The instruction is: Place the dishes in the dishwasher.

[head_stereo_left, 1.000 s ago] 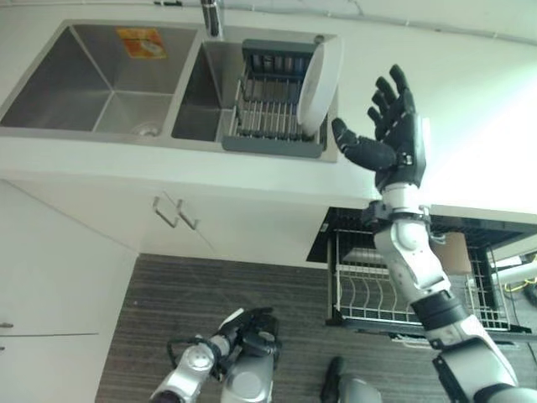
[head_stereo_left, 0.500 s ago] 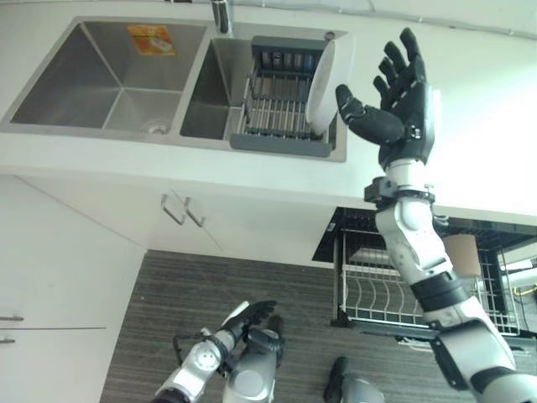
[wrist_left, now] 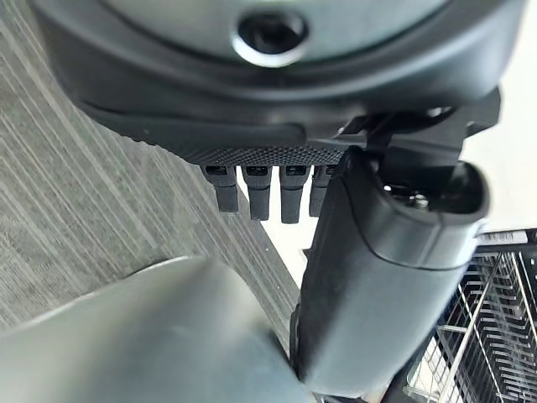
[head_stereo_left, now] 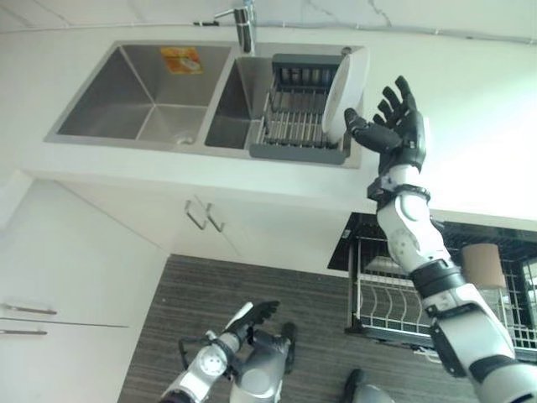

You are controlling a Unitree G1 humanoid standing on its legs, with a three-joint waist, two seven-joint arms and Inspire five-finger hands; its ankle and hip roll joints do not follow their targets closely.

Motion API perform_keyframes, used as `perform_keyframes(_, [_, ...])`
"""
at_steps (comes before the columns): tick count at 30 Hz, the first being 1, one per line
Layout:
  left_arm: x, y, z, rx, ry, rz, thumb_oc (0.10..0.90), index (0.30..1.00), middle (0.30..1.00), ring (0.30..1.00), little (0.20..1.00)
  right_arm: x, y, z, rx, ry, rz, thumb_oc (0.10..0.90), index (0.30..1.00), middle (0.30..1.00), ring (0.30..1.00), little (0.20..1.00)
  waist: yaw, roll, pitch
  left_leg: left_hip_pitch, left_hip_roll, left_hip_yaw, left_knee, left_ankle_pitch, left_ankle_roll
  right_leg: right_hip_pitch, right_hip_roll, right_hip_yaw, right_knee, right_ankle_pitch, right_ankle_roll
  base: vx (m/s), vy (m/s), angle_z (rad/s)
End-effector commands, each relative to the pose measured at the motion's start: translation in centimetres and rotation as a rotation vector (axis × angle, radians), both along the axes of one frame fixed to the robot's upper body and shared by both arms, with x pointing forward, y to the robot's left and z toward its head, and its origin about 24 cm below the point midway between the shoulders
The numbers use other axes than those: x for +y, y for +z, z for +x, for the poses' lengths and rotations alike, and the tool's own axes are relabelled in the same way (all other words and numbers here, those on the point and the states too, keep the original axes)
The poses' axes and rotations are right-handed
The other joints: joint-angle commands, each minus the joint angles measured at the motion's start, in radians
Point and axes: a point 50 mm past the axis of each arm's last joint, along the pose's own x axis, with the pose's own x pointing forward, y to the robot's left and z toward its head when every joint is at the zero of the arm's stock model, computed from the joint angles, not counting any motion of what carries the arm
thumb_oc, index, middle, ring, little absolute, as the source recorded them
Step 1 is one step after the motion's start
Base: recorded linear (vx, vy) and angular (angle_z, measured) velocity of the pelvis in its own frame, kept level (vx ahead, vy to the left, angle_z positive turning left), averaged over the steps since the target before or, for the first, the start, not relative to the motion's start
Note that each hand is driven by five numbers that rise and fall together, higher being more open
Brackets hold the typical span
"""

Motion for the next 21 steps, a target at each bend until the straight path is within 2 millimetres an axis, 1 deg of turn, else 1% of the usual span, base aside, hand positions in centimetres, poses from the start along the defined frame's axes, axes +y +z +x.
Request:
perform_keyframes(1, [4.5, -3.8, -8.3, 0.266, -0.075, 0.23, 0.8, 0.9, 0.9, 0.9, 0.9, -0.6, 8.5, -0.6, -0.314, 0.009, 0.0, 0.8, 0.9, 0.9, 0.9, 0.9, 0.044, -0.019, -0.061, 0.047, 0.025, -0.091, -0.055, -0.104, -0.035, -0.044, -0.089, -0.059, 0.005, 0.032, 0.046, 0.05, 0.003, 0.14])
perform_keyframes(6, [4.6, -3.8, -8.7, 0.27, -0.083, 0.233, 0.8, 0.9, 0.9, 0.9, 0.9, -1.1, 8.8, -0.2, -0.308, -0.01, -0.016, 0.8, 0.9, 0.9, 0.9, 0.9, 0.052, -0.017, -0.061, 0.053, 0.022, -0.104, -0.055, -0.102, -0.036, -0.035, -0.088, -0.063, 0.005, 0.03, 0.046, 0.06, 0.005, 0.11])
perform_keyframes(12, [4.8, -3.7, -8.6, 0.266, -0.086, 0.24, 0.8, 0.9, 0.9, 0.9, 0.9, -1.7, 9.5, 0.0, -0.297, -0.029, -0.027, 0.8, 0.9, 0.9, 0.9, 0.9, 0.057, -0.016, -0.052, 0.049, 0.018, -0.116, -0.055, -0.097, -0.038, -0.032, -0.086, -0.066, 0.005, 0.029, 0.044, 0.03, 0.0, 0.05])
perform_keyframes(21, [4.6, -3.5, -8.4, 0.238, -0.093, 0.233, 0.8, 0.9, 0.9, 0.9, 0.9, -2.7, 9.3, 0.5, -0.264, -0.062, -0.025, 0.8, 0.9, 0.9, 0.9, 0.9, 0.059, -0.008, -0.036, 0.044, 0.016, -0.127, -0.055, -0.09, -0.04, -0.036, -0.086, -0.063, 0.005, 0.028, 0.04, 0.01, 0.003, 0.04])
